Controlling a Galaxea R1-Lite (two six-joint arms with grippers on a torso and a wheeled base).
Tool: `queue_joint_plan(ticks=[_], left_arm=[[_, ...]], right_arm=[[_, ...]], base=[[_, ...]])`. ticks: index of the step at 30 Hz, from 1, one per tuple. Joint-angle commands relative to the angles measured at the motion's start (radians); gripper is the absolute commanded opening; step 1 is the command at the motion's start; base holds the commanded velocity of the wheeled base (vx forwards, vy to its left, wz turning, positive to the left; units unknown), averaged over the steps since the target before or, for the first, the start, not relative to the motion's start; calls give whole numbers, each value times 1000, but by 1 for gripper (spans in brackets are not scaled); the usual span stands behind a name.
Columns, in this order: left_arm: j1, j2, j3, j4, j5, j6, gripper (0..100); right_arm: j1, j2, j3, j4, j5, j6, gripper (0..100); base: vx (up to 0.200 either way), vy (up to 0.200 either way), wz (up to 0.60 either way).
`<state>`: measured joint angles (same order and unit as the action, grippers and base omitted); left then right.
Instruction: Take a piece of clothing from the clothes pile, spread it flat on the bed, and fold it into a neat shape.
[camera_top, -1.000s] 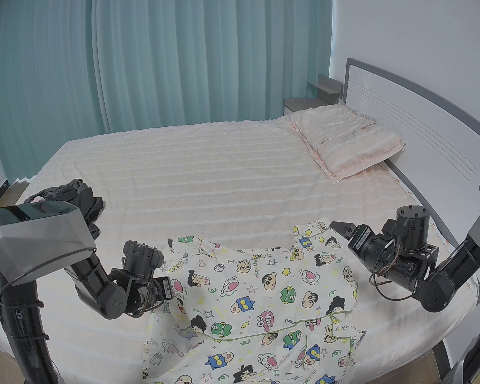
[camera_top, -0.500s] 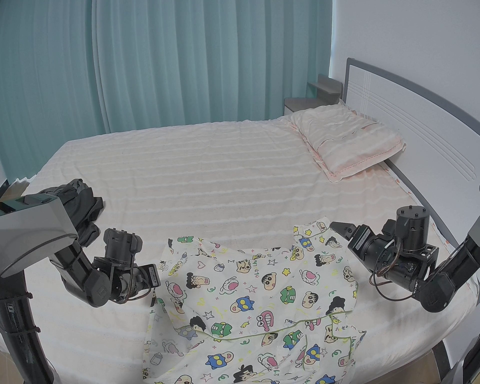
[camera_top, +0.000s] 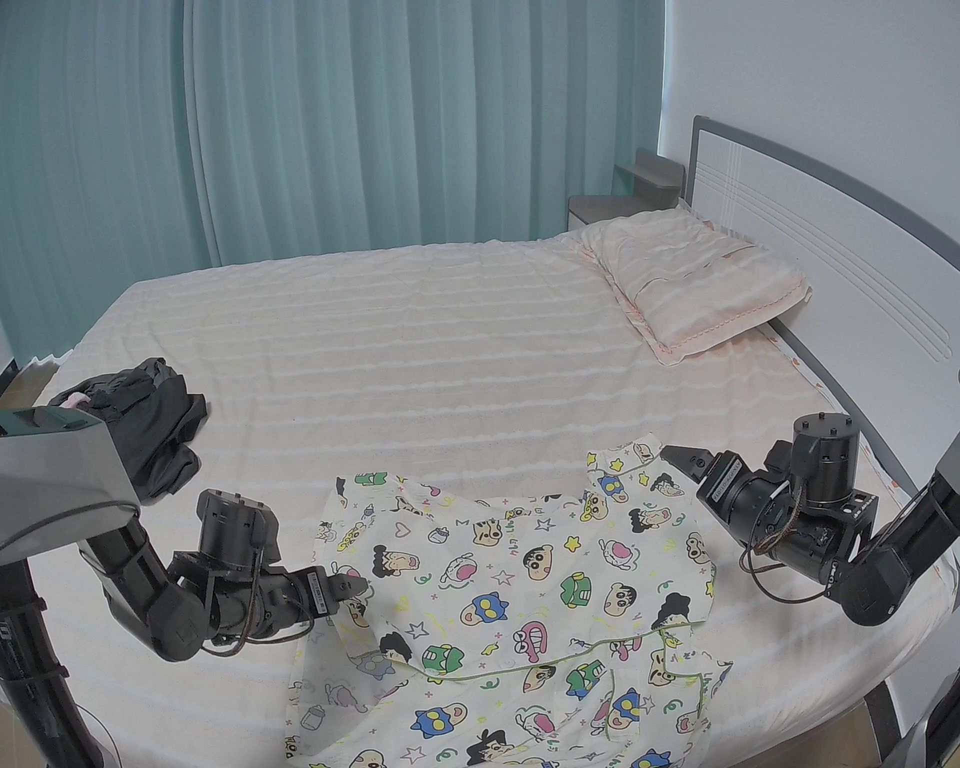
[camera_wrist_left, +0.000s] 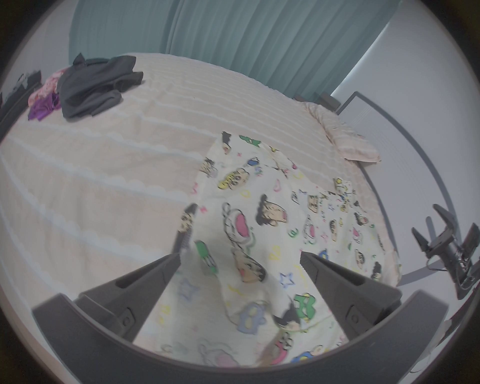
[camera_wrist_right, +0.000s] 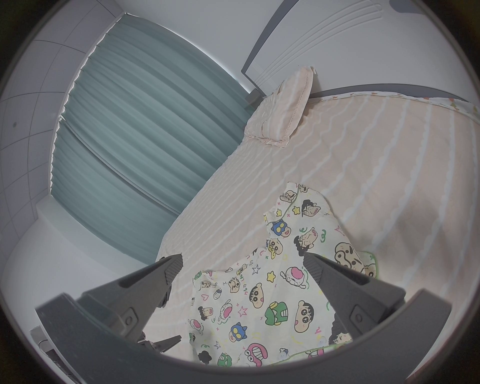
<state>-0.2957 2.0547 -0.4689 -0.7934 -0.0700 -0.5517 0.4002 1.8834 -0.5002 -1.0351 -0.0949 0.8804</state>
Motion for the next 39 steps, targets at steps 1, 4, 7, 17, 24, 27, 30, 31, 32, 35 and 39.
queue_joint_plan(ticks=[1, 4, 7, 17, 24, 27, 30, 31, 32, 35, 39], left_arm=[[-54, 9, 73, -58, -8, -53, 100], [-65, 68, 107, -136, -4, -66, 100], [-65, 128, 141, -222, -1, -73, 100], [-65, 216, 259, -478, -10, -63, 100], [-63, 272, 309, -603, -4, 30, 100], [-65, 294, 311, -621, 1, 78, 100], [-65, 294, 293, -621, 12, 81, 100], [-65, 295, 285, -619, 18, 81, 100], [-65, 297, 277, -619, 24, 81, 100], [-65, 298, 271, -621, 42, 85, 100], [-63, 297, 283, -622, 44, 113, 100]], right_arm=[[0, -1, 2, 0, 0, 0, 100], [0, -3, 2, 0, 0, 0, 100], [0, -4, 3, 0, 0, 2, 100], [0, -3, 3, 0, 0, 2, 100], [0, -3, 3, 0, 0, 2, 100], [0, -3, 3, 0, 0, 2, 100], [0, -3, 3, 0, 0, 2, 100], [2, -3, 3, 0, 0, 2, 100], [2, -3, 3, 0, 0, 2, 100], [0, -3, 3, 0, 0, 2, 100], [2, -3, 3, 0, 0, 2, 100]], base=[[0, 0, 0], [0, 0, 0], [0, 0, 0], [0, 0, 0], [0, 0, 0], [0, 0, 0], [0, 0, 0], [0, 0, 0], [0, 0, 0], [0, 0, 0], [0, 0, 0]])
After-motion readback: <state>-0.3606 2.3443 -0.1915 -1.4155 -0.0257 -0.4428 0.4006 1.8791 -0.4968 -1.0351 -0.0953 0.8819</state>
